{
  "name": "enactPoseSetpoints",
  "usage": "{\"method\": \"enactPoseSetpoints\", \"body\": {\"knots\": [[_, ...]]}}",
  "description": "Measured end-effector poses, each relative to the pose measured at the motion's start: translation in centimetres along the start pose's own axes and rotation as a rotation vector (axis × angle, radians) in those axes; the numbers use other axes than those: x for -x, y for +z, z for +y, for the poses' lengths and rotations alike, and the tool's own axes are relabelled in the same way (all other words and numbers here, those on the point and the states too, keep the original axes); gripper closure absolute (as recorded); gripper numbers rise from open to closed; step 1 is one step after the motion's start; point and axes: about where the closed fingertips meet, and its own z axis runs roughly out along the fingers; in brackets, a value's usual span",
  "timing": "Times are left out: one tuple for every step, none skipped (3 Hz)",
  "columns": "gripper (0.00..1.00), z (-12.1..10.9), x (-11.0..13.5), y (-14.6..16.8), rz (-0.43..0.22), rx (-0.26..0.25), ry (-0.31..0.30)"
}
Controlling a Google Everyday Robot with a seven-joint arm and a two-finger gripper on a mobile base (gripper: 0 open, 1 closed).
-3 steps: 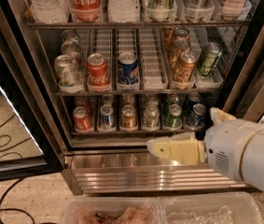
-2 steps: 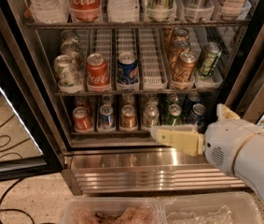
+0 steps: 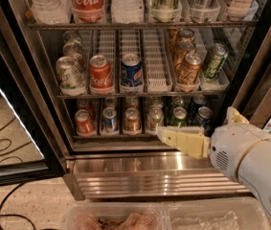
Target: Pick water bottle from top shelf of fridge
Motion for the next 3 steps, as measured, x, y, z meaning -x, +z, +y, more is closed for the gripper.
{"method": "enactPoseSetpoints", "body": {"knots": [[0.0,-0.8,2.5,0.8,-0.084,0.005,-0.043],[0.0,-1.9,5.6,2.1,-0.214,0.013,-0.09],[0.0,-1.9,7.5,3.7,-0.314,0.035,-0.144]]}}
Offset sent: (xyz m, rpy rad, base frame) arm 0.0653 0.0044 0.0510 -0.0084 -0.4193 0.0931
